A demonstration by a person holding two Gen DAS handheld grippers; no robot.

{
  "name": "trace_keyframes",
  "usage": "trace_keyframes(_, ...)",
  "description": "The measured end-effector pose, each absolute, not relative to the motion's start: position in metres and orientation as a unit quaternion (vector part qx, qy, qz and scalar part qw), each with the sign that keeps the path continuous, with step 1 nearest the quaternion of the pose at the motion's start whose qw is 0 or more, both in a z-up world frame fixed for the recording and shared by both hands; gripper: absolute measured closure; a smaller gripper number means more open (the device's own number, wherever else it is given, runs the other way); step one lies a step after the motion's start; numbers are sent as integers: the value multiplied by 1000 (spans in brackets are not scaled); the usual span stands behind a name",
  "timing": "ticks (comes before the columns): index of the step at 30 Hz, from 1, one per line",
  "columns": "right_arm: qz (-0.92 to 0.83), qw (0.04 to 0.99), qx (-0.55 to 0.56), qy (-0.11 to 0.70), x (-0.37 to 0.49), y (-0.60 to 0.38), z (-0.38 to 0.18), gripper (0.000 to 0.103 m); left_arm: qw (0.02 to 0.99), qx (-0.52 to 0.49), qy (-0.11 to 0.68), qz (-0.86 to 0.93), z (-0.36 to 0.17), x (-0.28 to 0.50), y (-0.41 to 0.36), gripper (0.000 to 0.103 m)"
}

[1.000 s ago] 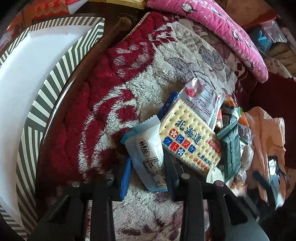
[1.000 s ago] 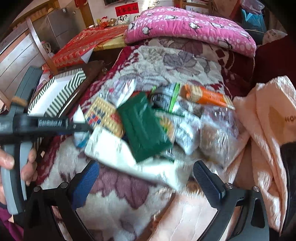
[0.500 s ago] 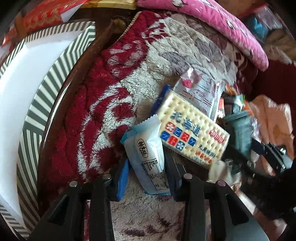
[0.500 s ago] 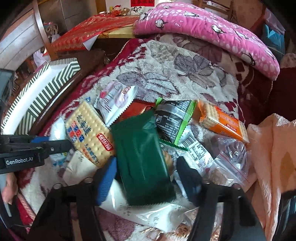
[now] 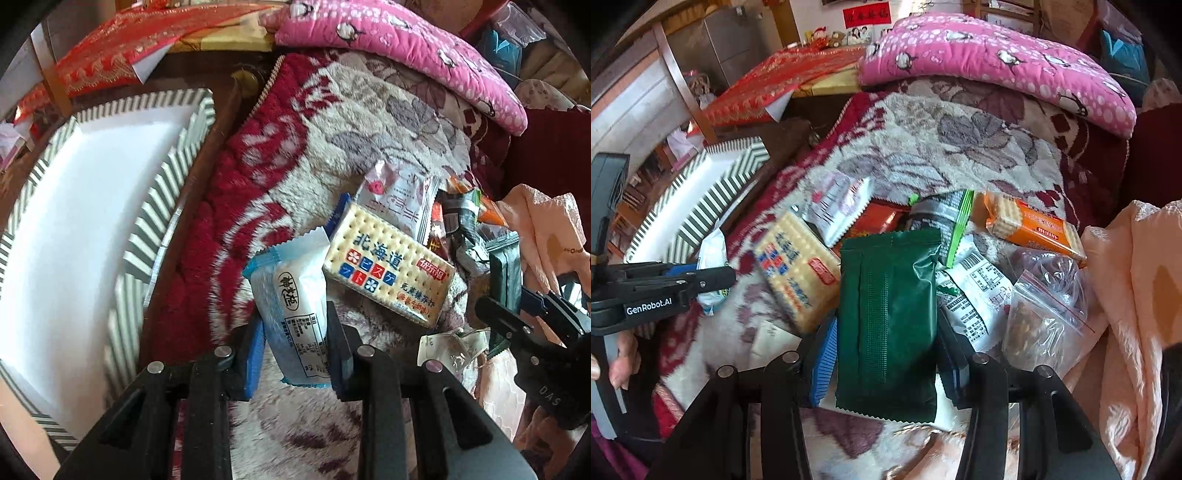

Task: Organize snacks

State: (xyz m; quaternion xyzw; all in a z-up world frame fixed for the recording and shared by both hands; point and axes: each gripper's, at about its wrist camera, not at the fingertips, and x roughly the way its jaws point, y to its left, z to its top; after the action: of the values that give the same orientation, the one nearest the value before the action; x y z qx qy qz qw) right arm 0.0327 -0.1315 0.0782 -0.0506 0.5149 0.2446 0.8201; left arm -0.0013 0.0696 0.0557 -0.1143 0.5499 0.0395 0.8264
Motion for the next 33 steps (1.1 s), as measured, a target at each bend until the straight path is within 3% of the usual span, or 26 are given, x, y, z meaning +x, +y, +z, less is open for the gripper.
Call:
trace_keyframes(9, 261, 822, -48, 503, 31, -111, 98, 51, 837, -108, 533, 65, 77, -13, 93, 75)
trace_keyframes(29, 247, 783, -33, 570, 28, -128, 63, 46, 828, -118, 545, 58, 68, -16, 95, 75)
trace_keyframes(30, 252, 780, -13, 573, 29, -132, 62, 45, 828, -118, 545, 58, 68, -16, 95, 75)
trace_keyframes(33, 269, 759, 66, 590, 34, -145, 56, 29, 827, -118, 546, 60, 68, -16, 96, 75)
